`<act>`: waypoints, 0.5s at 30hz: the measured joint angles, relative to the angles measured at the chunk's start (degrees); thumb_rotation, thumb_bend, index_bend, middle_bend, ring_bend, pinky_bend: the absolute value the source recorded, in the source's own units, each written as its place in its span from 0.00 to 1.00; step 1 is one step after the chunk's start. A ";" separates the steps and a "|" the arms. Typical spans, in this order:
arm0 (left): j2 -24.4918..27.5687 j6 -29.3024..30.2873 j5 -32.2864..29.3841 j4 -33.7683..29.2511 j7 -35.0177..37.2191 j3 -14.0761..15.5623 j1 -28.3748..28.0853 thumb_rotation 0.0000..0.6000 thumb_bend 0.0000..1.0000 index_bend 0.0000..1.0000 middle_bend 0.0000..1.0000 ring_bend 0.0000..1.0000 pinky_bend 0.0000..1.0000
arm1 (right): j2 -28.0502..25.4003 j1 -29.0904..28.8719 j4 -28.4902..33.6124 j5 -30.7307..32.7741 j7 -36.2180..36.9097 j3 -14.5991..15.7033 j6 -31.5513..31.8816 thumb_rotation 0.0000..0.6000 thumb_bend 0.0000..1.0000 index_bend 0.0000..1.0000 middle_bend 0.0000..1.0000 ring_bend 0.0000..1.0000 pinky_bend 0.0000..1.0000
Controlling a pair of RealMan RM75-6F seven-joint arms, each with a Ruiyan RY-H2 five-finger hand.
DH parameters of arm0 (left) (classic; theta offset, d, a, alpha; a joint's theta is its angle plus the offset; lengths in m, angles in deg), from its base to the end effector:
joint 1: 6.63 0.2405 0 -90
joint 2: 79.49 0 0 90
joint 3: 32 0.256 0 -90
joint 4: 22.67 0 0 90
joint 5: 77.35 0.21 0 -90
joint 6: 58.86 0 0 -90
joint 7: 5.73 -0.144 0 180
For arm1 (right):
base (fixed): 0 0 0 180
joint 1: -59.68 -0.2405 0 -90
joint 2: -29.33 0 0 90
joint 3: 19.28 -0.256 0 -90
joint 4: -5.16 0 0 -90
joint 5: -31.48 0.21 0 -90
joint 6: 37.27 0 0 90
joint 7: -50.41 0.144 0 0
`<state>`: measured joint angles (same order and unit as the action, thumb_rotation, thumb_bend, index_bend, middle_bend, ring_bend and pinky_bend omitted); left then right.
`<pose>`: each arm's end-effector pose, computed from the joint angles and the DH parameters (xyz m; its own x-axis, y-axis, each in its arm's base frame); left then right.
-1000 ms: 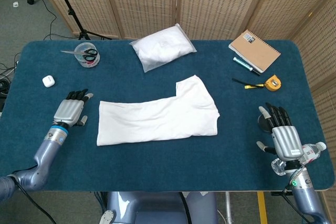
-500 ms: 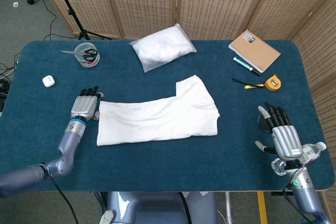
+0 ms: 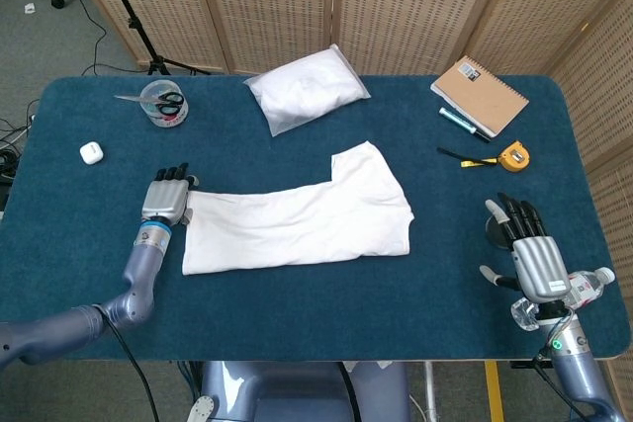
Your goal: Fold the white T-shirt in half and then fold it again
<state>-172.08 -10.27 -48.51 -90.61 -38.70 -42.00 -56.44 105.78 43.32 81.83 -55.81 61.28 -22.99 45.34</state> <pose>-0.2166 0.4025 -0.0145 0.4673 0.4032 0.7868 0.8554 0.0185 -0.5176 -0.2974 -0.2506 0.1091 0.2723 0.0249 0.9619 -0.9414 -0.1999 0.2717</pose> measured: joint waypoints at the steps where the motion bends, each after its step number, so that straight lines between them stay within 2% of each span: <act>1: -0.15 -0.06 0.13 0.14 0.27 -0.06 0.04 1.00 0.44 0.35 0.00 0.00 0.00 | 0.04 0.02 -0.07 -0.02 0.08 -0.05 -0.02 1.00 0.00 0.00 0.00 0.00 0.00; 5: -1.26 0.18 1.10 1.61 1.53 -0.29 0.46 1.00 0.44 0.40 0.00 0.00 0.00 | 0.18 0.11 -0.35 -0.31 0.55 -0.31 0.11 1.00 0.00 0.00 0.00 0.00 0.00; 10: -2.47 1.25 2.09 2.84 2.75 -0.93 1.01 1.00 0.44 0.60 0.00 0.00 0.00 | 0.34 0.22 -0.62 -0.56 0.55 -0.49 0.10 1.00 0.00 0.00 0.00 0.00 0.00; 15: -3.86 2.74 3.32 4.12 3.59 -1.77 1.55 1.00 0.45 0.67 0.00 0.00 0.00 | 0.47 0.32 -0.73 -0.79 0.66 -0.65 0.18 1.00 0.00 0.00 0.00 0.00 0.00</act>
<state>-175.94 -7.52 -45.20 -86.49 -35.11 -43.77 -54.89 106.25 43.64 81.10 -56.60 61.94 -23.64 45.52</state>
